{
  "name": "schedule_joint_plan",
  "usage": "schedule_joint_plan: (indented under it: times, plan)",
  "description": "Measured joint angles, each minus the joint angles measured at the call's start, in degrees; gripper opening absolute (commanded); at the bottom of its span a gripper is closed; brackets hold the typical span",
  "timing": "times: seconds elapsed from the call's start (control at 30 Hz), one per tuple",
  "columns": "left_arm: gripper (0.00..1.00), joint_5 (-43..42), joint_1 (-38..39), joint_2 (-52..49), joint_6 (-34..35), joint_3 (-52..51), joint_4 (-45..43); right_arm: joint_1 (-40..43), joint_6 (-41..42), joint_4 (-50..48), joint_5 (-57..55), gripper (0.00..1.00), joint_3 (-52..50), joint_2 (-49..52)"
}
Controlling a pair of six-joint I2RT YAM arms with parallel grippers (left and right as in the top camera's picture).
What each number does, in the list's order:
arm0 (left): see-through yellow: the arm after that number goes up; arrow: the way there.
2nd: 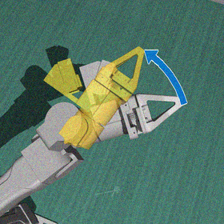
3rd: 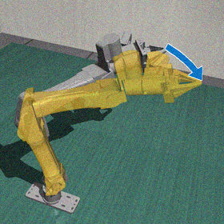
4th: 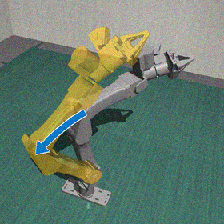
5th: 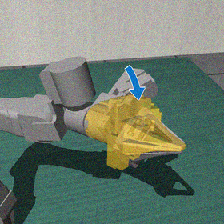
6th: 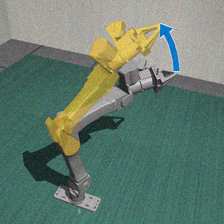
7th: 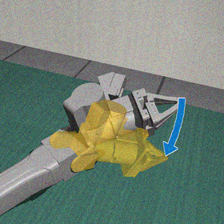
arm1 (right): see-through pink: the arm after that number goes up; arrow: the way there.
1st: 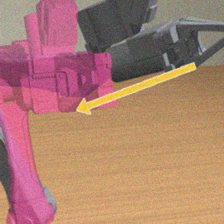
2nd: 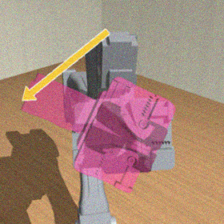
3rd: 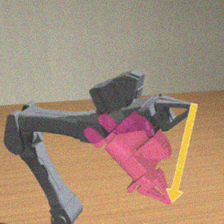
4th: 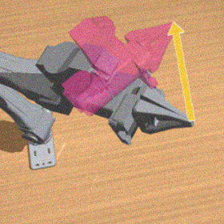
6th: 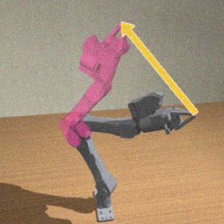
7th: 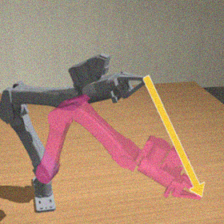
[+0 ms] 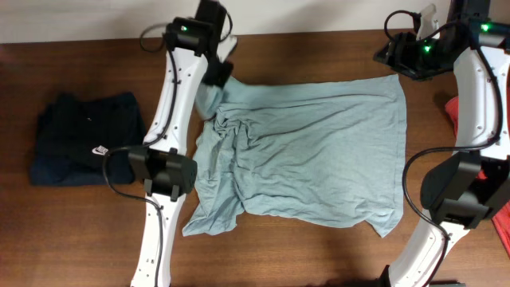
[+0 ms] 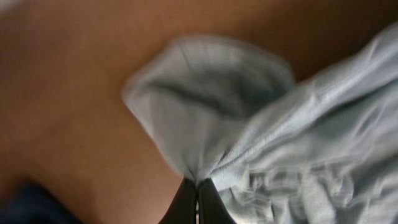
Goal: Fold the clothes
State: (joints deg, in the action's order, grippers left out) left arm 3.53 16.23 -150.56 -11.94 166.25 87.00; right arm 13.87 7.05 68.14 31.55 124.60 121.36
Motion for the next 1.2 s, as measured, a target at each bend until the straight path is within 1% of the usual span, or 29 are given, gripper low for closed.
schedule_joint_plan:
  times: [0.17,0.2,0.23,0.27,0.3,0.33,0.37,0.4,0.53,0.63,0.67,0.73,0.77,0.8,0.83,0.9,1.03,1.13,1.17,1.2]
  plan:
    - [0.01,0.11,-0.02,1.29,-1.60,-0.28,-18.56,0.00,0.02,0.22,-0.02,0.61,0.00,0.00]
    - [0.19,0.15,-0.02,1.22,-1.88,-0.74,-20.70,0.00,0.00,0.44,-0.02,0.61,0.00,0.00]
    - [0.38,0.13,-0.02,1.16,-2.05,-1.81,-25.27,0.00,0.02,0.52,-0.02,0.61,0.00,0.00]
    - [0.54,0.17,0.00,0.92,-2.14,-2.38,-27.89,0.00,0.02,0.66,-0.02,0.61,0.00,0.00]
    - [0.75,0.13,0.00,0.33,-2.03,-2.69,-30.12,0.00,-0.02,0.74,-0.02,0.61,0.00,0.00]
    - [0.79,0.15,-0.02,0.00,-2.10,-2.82,-30.71,0.00,0.02,0.79,-0.02,0.61,0.00,0.00]
    - [0.93,0.15,-0.02,-0.35,-2.29,-2.97,-30.97,0.00,-0.02,0.96,-0.02,0.61,0.00,0.00]
    - [0.99,0.17,-0.04,-0.90,-1.99,-3.13,-30.60,0.00,0.00,1.29,-0.02,0.61,0.00,0.00]
    - [0.99,1.31,-0.35,-1.51,-1.44,-3.82,-26.10,0.00,0.02,2.16,-0.02,0.61,0.02,0.00]
    - [0.99,2.38,-1.64,-1.49,0.46,-3.50,-18.53,0.00,0.00,3.61,-0.02,0.62,0.02,0.00]
    - [0.99,2.51,-2.47,-1.44,1.09,-3.39,-11.26,0.02,0.00,5.81,-0.13,0.62,0.00,0.00]
    - [0.99,2.27,-3.37,-1.38,1.66,-3.26,-3.52,0.00,-0.17,7.65,-0.39,0.62,0.00,0.00]
    - [0.99,1.27,-3.96,-1.27,2.01,-3.23,3.06,0.02,-0.59,9.09,-0.68,0.62,0.00,0.00]
    - [0.99,0.15,-4.39,-1.25,2.40,-3.23,7.28,0.02,-1.22,10.29,-1.05,0.62,0.00,0.00]
    - [0.99,-1.11,-4.85,-1.16,2.82,-3.30,9.42,0.02,-1.75,11.98,-1.77,0.62,0.00,0.00]
    - [0.99,-4.00,-5.33,-0.55,4.11,-4.87,9.44,0.00,-2.19,13.05,-2.45,0.62,0.02,0.00]
    - [0.99,-10.34,-6.16,1.14,6.03,-11.72,9.46,0.00,-3.30,15.91,-4.22,0.62,0.00,0.00]
    - [0.95,-12.79,-6.99,1.31,7.04,-19.02,8.26,0.00,-4.11,16.48,-4.85,0.62,0.00,0.00]
    - [0.89,-13.22,-7.41,1.31,7.23,-21.38,7.17,0.00,-4.28,16.59,-5.03,0.62,0.02,0.00]
    - [0.78,-13.62,-7.98,1.31,7.34,-23.93,5.77,0.00,-4.35,16.57,-5.20,0.62,0.00,0.00]
